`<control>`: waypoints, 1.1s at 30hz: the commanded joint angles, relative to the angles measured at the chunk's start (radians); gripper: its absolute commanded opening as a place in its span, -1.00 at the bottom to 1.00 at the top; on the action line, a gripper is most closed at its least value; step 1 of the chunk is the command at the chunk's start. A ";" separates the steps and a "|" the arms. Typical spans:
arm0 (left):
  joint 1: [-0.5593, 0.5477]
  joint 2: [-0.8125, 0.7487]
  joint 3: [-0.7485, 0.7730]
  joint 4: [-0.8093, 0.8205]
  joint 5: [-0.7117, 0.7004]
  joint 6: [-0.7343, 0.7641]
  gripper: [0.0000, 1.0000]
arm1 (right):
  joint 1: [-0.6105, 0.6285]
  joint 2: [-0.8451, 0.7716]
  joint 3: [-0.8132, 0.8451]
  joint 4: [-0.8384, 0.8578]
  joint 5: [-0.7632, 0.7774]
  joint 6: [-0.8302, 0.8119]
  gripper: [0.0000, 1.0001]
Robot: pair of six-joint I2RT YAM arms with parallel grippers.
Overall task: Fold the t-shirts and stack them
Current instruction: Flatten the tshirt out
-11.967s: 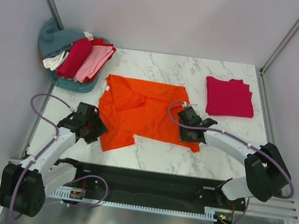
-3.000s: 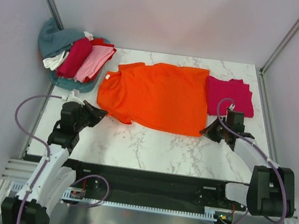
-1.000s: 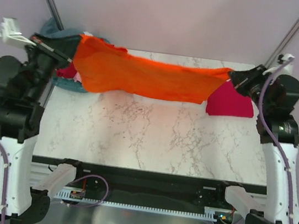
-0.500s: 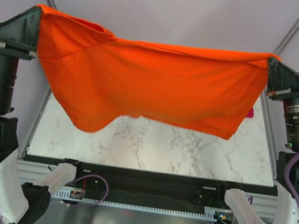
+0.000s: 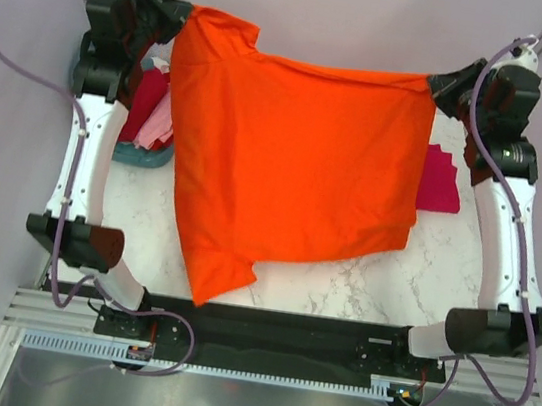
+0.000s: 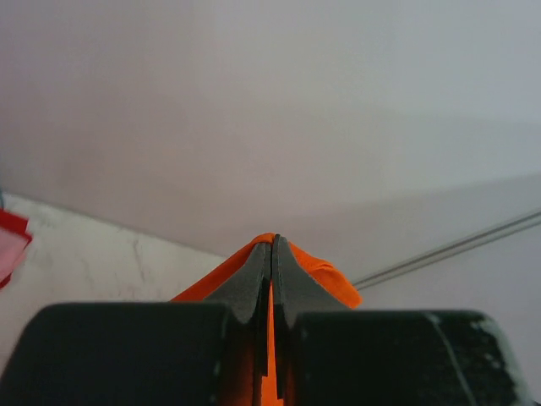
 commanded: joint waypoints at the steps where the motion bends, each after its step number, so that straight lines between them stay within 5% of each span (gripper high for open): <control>1: 0.009 0.094 0.349 0.081 0.036 -0.017 -0.95 | -0.025 0.086 0.247 0.049 -0.056 0.039 -1.00; 4: 0.030 0.229 0.570 0.079 0.059 -0.045 -0.96 | -0.095 0.209 0.407 0.050 -0.157 0.123 -1.00; 8: 0.110 0.279 0.548 0.218 0.156 -0.138 -0.95 | -0.135 0.327 0.501 0.093 -0.292 0.218 -1.00; 14: 0.116 0.270 0.329 0.318 0.191 -0.011 -0.96 | -0.143 0.347 0.160 0.274 -0.378 0.264 -1.00; 20: 0.116 0.082 -0.168 0.439 0.257 0.024 -0.95 | -0.140 0.343 -0.195 0.441 -0.449 0.258 -1.00; 27: 0.115 -0.247 -0.863 0.556 0.138 -0.062 -0.95 | -0.142 0.324 -0.482 0.454 -0.462 0.150 -1.00; 33: 0.106 -0.472 -1.181 0.546 0.137 -0.051 -0.95 | -0.140 0.262 -0.720 0.454 -0.446 0.084 -1.00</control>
